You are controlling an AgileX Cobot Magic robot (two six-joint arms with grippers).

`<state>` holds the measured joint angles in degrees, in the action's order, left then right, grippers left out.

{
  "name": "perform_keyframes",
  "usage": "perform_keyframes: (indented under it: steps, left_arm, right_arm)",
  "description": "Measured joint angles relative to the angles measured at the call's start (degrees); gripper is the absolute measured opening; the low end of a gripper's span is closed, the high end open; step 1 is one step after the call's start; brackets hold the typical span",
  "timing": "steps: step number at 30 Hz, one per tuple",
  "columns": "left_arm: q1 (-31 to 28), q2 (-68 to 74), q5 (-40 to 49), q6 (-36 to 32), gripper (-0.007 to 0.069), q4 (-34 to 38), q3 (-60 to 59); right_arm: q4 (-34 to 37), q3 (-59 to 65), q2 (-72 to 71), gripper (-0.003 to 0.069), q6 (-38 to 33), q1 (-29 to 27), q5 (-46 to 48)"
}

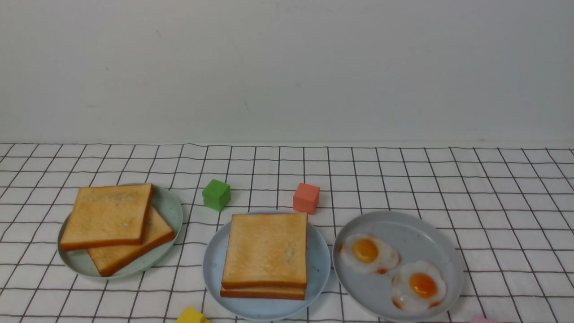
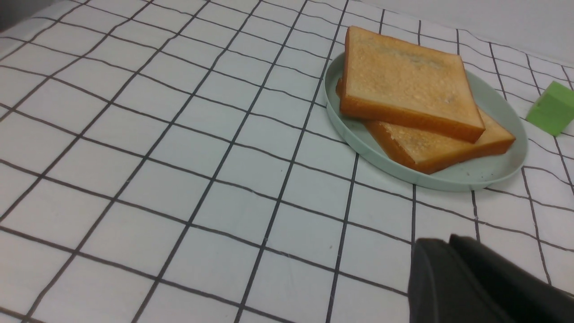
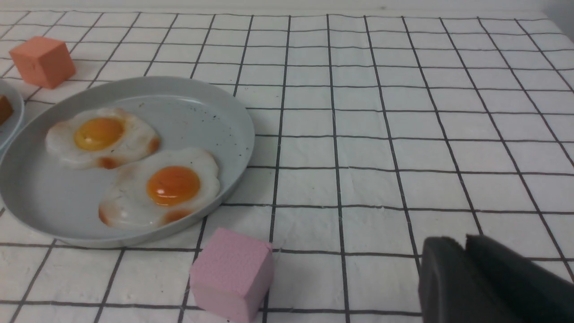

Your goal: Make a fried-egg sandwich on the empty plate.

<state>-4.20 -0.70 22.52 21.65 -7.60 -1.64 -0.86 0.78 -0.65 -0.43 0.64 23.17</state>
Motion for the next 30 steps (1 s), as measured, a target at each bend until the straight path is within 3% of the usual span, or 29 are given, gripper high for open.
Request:
perform_keyframes:
  steps: [30]
  left_arm:
    - [0.00,0.00,0.00,0.00,0.0077,0.00,0.00]
  right_arm:
    - [-0.15,0.07,0.00,0.0127,0.00,0.00,-0.40]
